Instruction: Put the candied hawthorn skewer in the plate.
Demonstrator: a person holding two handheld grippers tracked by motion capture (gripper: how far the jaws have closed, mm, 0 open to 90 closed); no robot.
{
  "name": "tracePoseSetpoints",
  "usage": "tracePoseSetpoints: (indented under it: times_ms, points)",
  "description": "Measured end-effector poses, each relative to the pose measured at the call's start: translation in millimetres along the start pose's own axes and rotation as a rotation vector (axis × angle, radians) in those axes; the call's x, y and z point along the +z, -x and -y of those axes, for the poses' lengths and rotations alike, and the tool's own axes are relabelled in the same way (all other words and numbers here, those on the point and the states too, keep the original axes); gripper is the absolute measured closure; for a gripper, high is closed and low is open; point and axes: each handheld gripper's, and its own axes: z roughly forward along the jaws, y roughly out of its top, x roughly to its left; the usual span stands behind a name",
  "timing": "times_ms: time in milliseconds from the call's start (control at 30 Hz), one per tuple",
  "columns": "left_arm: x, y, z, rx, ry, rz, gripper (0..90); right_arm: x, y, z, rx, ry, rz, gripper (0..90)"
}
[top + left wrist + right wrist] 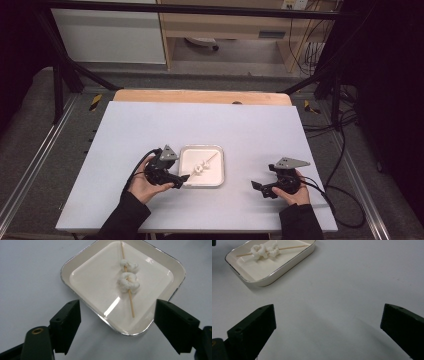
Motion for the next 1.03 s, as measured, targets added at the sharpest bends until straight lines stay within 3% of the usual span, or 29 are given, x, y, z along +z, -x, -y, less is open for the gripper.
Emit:
tracePoseSetpoints:
  times_ms: [133,433,600,833,1033]
  points:
    - [-10.0,-9.6,14.3,-0.008,0.008,-0.02,15.9,-0.4,0.4,0.1,0.0,0.003,0.003,0.7]
    - [-28.7,-31.9,60.3,-0.094,0.039,-0.057,11.0,-0.3,0.1,0.8,-0.003,-0.009,0.001,0.7]
    - [-33.9,-37.9,80.0,-0.115,0.049,-0.074,8.8,1.2,-0.5,2.3,-0.008,-0.021,0.004,0.7]
    - [-35.3,-42.0,94.3,-0.135,0.052,-0.084,7.8,2.9,-1.7,4.8,-0.027,-0.043,0.009,0.7]
    - [-33.2,-43.8,99.3,-0.126,0.046,-0.084,7.6,5.2,-2.7,6.4,-0.03,-0.064,0.007,0.7]
